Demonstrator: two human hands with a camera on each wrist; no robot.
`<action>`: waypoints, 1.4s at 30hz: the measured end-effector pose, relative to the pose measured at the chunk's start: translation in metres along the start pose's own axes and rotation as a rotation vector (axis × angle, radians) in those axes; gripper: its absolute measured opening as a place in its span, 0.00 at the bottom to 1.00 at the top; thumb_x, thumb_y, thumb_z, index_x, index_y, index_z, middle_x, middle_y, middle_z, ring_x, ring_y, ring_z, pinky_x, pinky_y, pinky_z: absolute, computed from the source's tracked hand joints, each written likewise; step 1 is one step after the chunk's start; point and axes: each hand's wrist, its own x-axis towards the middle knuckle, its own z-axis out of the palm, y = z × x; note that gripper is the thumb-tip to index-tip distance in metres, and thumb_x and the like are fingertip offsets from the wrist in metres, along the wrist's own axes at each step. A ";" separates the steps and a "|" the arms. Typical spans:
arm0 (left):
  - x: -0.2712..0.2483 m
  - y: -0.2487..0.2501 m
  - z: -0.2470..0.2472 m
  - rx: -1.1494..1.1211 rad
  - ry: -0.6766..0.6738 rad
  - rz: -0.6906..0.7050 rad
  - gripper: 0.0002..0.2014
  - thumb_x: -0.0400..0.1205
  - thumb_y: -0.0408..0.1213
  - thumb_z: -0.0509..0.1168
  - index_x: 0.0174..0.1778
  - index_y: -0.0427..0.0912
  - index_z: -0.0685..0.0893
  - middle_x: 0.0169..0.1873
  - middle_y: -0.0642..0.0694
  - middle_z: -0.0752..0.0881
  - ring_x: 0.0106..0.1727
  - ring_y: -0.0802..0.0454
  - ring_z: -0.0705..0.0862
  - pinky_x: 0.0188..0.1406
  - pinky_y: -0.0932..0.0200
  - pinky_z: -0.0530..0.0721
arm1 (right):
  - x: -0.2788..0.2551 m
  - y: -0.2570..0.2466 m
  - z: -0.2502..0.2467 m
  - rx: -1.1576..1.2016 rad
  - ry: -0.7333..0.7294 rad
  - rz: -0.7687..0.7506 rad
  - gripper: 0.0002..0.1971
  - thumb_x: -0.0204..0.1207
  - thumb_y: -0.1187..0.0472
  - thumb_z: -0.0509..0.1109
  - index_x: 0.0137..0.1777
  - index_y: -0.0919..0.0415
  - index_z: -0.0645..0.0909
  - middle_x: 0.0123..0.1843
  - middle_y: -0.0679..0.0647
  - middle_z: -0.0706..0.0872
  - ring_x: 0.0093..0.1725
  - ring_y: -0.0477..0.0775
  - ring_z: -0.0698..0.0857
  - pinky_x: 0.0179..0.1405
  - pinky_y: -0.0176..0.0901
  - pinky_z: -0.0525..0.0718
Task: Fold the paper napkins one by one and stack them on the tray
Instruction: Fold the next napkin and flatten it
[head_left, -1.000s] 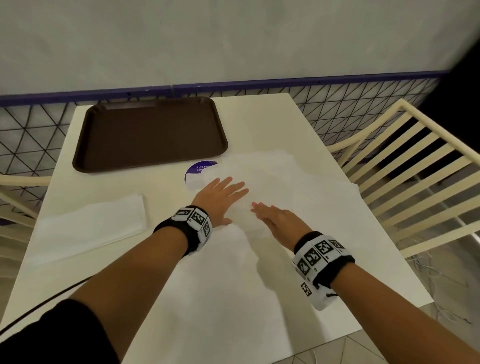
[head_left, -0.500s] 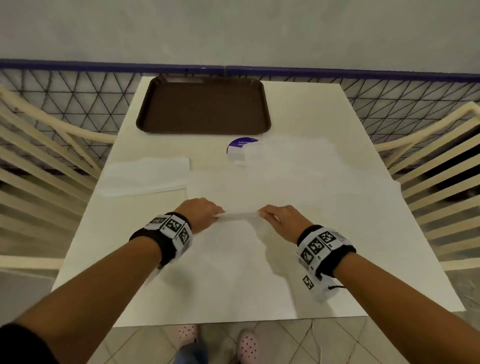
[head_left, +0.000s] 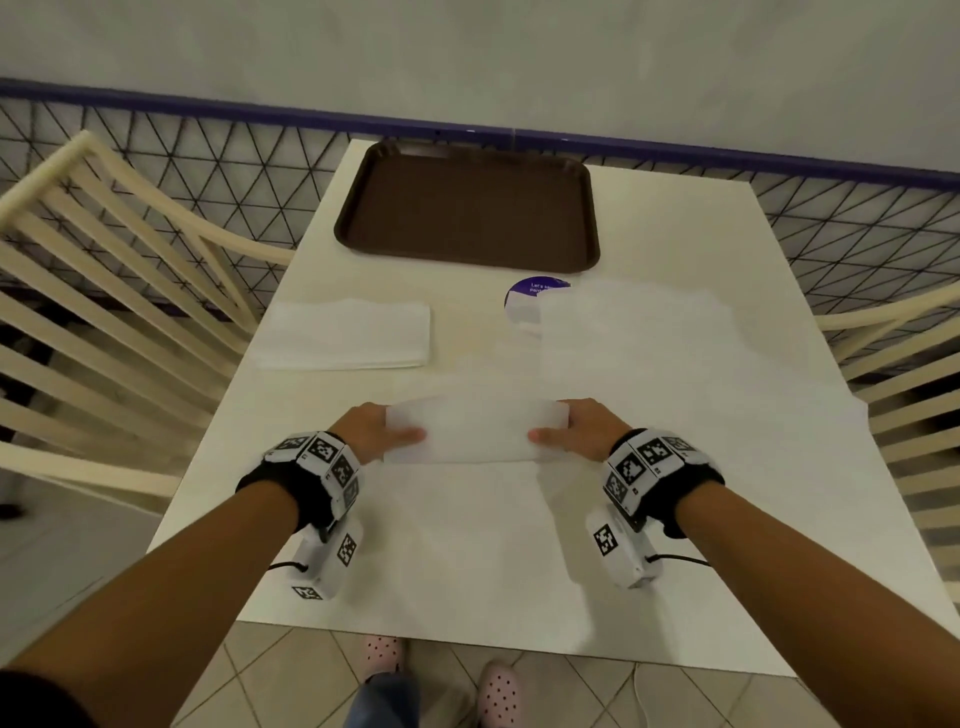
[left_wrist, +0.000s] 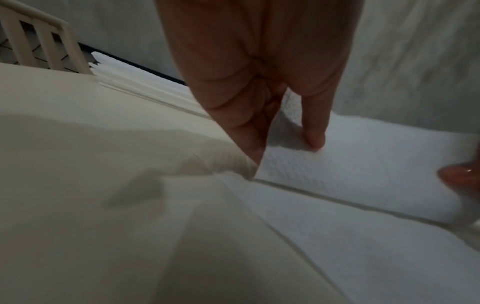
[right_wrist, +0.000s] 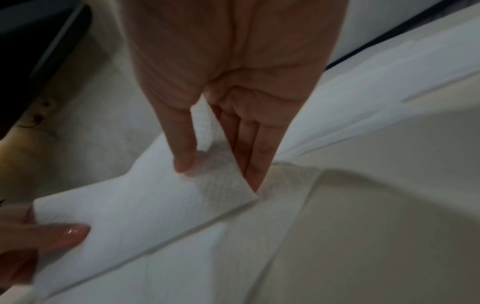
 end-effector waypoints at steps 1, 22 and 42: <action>0.004 0.002 -0.001 -0.011 -0.011 -0.003 0.20 0.80 0.47 0.66 0.58 0.34 0.83 0.47 0.38 0.85 0.46 0.45 0.82 0.41 0.59 0.76 | 0.004 0.000 -0.002 0.035 -0.003 0.031 0.18 0.78 0.54 0.68 0.61 0.67 0.80 0.59 0.63 0.85 0.60 0.63 0.84 0.64 0.52 0.80; 0.053 0.005 -0.012 -0.007 -0.029 -0.075 0.24 0.83 0.52 0.59 0.54 0.30 0.83 0.46 0.31 0.89 0.48 0.38 0.89 0.58 0.47 0.84 | 0.056 -0.003 -0.004 0.083 0.135 0.265 0.22 0.78 0.54 0.67 0.25 0.59 0.66 0.27 0.52 0.71 0.31 0.51 0.73 0.27 0.34 0.67; 0.034 0.045 0.020 0.872 0.197 0.317 0.17 0.87 0.39 0.51 0.72 0.41 0.69 0.70 0.44 0.71 0.70 0.45 0.70 0.63 0.54 0.72 | 0.060 -0.007 -0.001 0.014 0.161 0.258 0.26 0.76 0.55 0.69 0.23 0.58 0.58 0.23 0.54 0.64 0.24 0.50 0.64 0.25 0.38 0.61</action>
